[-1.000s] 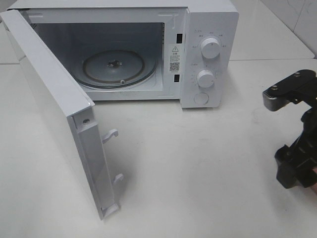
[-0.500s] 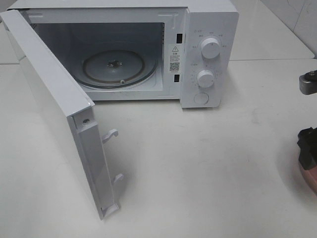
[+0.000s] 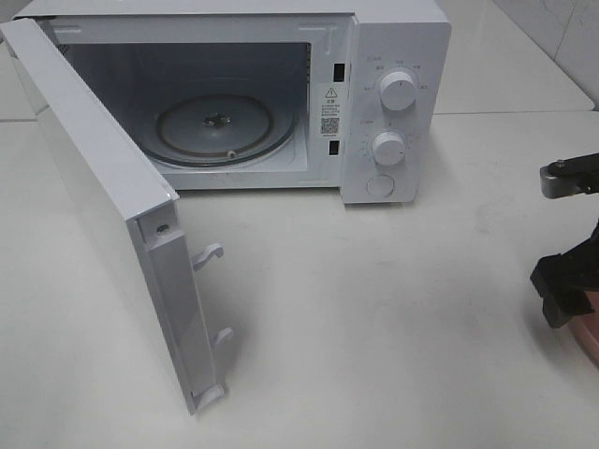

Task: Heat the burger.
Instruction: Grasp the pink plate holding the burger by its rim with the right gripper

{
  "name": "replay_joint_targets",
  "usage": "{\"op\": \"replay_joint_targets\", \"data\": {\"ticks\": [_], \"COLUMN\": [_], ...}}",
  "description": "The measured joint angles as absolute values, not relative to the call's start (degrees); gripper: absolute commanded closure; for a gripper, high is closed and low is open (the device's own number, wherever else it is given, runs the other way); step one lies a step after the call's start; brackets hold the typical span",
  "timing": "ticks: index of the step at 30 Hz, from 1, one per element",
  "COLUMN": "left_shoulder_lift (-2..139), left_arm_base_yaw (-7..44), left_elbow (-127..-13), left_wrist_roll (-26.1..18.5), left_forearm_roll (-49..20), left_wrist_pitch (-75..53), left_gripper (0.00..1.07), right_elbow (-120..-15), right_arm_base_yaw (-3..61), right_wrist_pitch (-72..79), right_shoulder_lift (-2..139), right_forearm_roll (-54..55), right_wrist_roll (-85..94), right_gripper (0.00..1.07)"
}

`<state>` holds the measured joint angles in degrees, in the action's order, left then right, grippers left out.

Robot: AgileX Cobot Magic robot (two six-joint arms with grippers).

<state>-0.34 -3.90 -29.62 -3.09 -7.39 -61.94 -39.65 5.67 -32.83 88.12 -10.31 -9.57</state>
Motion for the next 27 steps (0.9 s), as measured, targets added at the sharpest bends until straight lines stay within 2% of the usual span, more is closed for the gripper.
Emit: {"op": "replay_joint_targets", "data": {"ticks": [20, 27], "left_shoulder_lift": [-0.34, -0.34], "left_arm_base_yaw": [-3.9, -3.9], "left_elbow": [-29.62, -29.62], "left_wrist_roll": [-3.09, -3.09], "left_forearm_roll": [-7.39, -7.39], "left_wrist_pitch": [-61.94, -61.94], "left_gripper": [0.09, 0.09], "right_elbow": [-39.99, -39.99], "right_arm_base_yaw": [3.67, 3.67], "right_wrist_pitch": [-27.1, -26.01], "right_shoulder_lift": [98.55, 98.61], "right_forearm_roll": [-10.89, -10.89], "right_wrist_roll": [-11.0, -11.06], "right_gripper": [0.23, 0.33]}}
